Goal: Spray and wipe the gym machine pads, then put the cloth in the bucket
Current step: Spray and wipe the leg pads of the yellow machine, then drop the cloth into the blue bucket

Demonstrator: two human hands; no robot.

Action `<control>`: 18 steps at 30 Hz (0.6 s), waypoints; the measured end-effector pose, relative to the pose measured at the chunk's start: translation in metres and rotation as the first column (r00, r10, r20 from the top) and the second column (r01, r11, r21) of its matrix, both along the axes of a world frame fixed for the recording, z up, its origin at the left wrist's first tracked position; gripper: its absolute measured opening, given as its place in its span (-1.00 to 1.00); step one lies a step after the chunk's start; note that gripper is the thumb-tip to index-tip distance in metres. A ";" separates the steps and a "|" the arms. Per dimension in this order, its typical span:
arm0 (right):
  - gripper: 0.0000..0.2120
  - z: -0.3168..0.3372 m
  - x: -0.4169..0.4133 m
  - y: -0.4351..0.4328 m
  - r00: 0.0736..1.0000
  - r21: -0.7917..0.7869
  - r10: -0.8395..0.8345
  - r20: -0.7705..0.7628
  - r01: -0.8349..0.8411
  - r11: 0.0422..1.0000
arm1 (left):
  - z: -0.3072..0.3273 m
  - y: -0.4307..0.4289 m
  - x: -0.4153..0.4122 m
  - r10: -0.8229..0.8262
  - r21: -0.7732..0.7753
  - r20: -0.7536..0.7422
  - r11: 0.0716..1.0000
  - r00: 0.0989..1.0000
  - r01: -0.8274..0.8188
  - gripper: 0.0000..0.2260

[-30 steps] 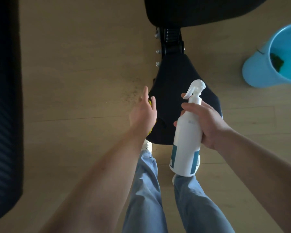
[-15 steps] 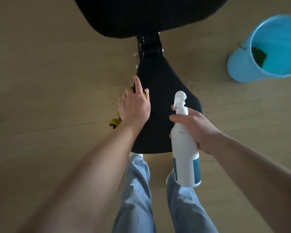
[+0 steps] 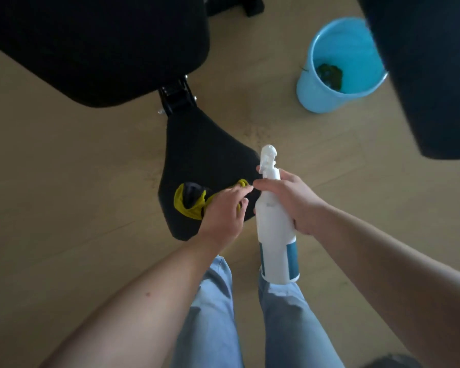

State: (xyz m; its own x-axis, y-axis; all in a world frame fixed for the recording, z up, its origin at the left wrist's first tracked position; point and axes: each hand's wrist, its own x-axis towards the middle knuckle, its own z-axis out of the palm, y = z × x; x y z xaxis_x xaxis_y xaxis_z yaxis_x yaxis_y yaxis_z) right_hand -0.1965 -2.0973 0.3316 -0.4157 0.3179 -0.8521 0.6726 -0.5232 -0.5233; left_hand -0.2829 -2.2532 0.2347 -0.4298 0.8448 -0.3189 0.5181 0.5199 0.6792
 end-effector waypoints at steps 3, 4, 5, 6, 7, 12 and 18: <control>-0.75 0.020 0.019 -0.001 1.000 0.043 -0.017 0.022 0.016 0.999 | 0.028 0.014 0.013 0.272 -0.148 0.303 0.960 0.913 -0.237 -0.73; -0.76 0.026 0.028 -0.001 0.999 0.067 -0.014 0.034 0.012 0.998 | 0.035 0.020 0.016 0.332 -0.177 0.371 0.942 0.867 -0.285 -0.75; -0.79 0.034 0.037 -0.001 0.999 0.094 -0.004 0.045 0.000 0.996 | 0.044 0.026 0.019 0.388 -0.196 0.442 0.922 0.809 -0.335 -0.75; -0.85 0.041 0.047 -0.001 0.998 0.122 0.016 0.056 -0.023 0.992 | 0.053 0.033 0.022 0.433 -0.210 0.511 0.901 0.743 -0.380 -0.75; -0.92 0.049 0.058 -0.002 0.997 0.153 0.038 0.062 -0.047 0.987 | 0.062 0.039 0.026 0.463 -0.228 0.563 0.883 0.685 -0.410 -0.75; -0.80 0.085 0.120 0.006 0.985 0.231 0.113 0.130 -0.141 0.963 | 0.120 0.079 0.060 0.475 -0.288 0.622 0.878 0.622 -0.382 -0.73; -0.70 0.122 0.209 0.040 0.981 0.298 0.077 0.177 -0.128 0.946 | 0.182 0.141 0.125 0.471 -0.317 0.685 0.880 0.556 -0.354 -0.69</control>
